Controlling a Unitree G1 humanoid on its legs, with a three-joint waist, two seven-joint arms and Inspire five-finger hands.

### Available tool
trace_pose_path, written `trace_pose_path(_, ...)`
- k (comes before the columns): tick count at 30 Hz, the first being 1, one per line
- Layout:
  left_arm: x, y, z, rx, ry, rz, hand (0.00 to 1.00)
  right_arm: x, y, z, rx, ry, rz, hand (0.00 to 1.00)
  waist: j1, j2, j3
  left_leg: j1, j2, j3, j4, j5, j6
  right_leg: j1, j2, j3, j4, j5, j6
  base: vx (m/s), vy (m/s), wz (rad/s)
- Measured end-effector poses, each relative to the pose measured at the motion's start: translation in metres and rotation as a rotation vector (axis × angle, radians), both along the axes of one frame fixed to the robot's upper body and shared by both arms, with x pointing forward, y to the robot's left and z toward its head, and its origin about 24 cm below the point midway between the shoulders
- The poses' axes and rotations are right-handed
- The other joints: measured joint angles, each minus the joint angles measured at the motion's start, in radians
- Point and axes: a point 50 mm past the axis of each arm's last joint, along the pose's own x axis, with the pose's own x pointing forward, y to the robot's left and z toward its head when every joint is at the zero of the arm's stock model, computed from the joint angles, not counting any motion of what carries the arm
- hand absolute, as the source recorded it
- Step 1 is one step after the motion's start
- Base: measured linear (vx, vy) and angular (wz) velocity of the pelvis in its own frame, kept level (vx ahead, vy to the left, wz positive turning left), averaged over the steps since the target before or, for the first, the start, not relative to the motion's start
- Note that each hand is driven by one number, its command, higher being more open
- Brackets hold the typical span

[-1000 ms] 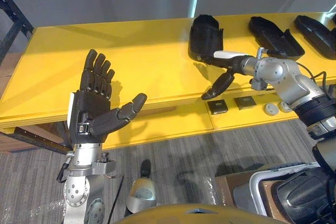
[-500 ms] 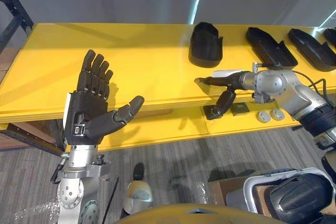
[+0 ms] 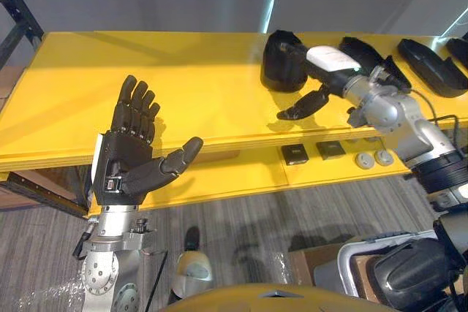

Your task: Walk over and take three plastic housings, then place them on the shelf

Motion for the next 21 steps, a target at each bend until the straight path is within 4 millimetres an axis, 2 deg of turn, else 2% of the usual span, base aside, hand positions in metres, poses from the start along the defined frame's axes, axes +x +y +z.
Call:
trace_pose_path(3, 0.001, 0.001, 0.001, 0.000, -0.005, 0.003, 1.00, 0.005, -0.006, -0.007, -0.014, 0.040, -0.051, 1.00, 0.007, 0.006, 0.023, -0.013, -0.001, -0.008, 0.000, 0.003, 0.001, -0.008, 0.001, -0.006, 0.001, 0.001, 0.000, -0.03, -0.010, 0.08)
trace_pose_path(6, 0.002, 0.001, 0.002, -0.005, -0.013, 0.004, 1.00, 0.018, -0.012, 0.003, -0.042, 0.050, -0.122, 1.00, 0.013, 0.012, 0.057, -0.032, 0.000, -0.011, 0.003, 0.011, 0.001, -0.028, 0.001, -0.006, 0.007, 0.001, 0.000, -0.05, -0.009, 0.02)
trace_pose_path(7, 0.003, 0.001, 0.003, -0.006, -0.020, 0.001, 1.00, 0.024, -0.014, 0.012, -0.053, 0.045, -0.149, 1.00, 0.015, 0.016, 0.073, -0.040, 0.001, -0.011, 0.003, 0.014, 0.001, -0.039, 0.001, -0.005, 0.012, 0.001, -0.001, -0.11, -0.010, 0.00)
trace_pose_path(8, 0.008, 0.001, 0.010, -0.012, -0.067, 0.009, 1.00, 0.039, -0.014, 0.052, -0.078, -0.039, -0.184, 1.00, 0.018, 0.035, 0.129, -0.064, 0.002, -0.011, 0.003, 0.017, 0.001, -0.068, -0.001, -0.003, 0.020, -0.001, -0.002, -0.13, -0.012, -0.01)
trace_pose_path(10, 0.009, 0.001, 0.012, -0.015, -0.085, 0.011, 1.00, 0.041, -0.012, 0.064, -0.069, -0.104, -0.180, 1.00, 0.021, 0.044, 0.139, -0.073, 0.000, -0.010, 0.004, 0.019, 0.001, -0.079, -0.005, -0.001, 0.021, 0.001, 0.001, -0.05, -0.013, 0.00)
trace_pose_path(13, 0.009, 0.002, 0.015, -0.021, -0.107, 0.021, 1.00, 0.041, -0.009, 0.071, -0.064, -0.143, -0.168, 1.00, 0.022, 0.053, 0.149, -0.073, -0.001, -0.010, 0.005, 0.020, 0.000, -0.079, -0.006, -0.003, 0.022, 0.001, 0.002, -0.02, -0.041, 0.01)
trace_pose_path(15, 0.011, 0.001, 0.016, -0.058, -0.117, 0.013, 1.00, 0.043, -0.009, 0.082, -0.068, -0.171, -0.169, 1.00, 0.017, 0.071, 0.168, -0.073, -0.001, -0.011, 0.005, 0.022, -0.002, -0.086, -0.011, -0.001, 0.037, -0.003, -0.002, -0.04, -0.027, -0.03)
trace_pose_path(21, 0.011, 0.001, 0.014, -0.097, -0.120, 0.006, 1.00, 0.044, -0.013, 0.086, -0.092, -0.127, -0.183, 1.00, 0.000, 0.095, 0.193, -0.079, -0.001, -0.010, 0.004, 0.022, -0.002, -0.107, -0.018, 0.013, 0.053, -0.010, -0.010, -0.08, -0.011, -0.05)
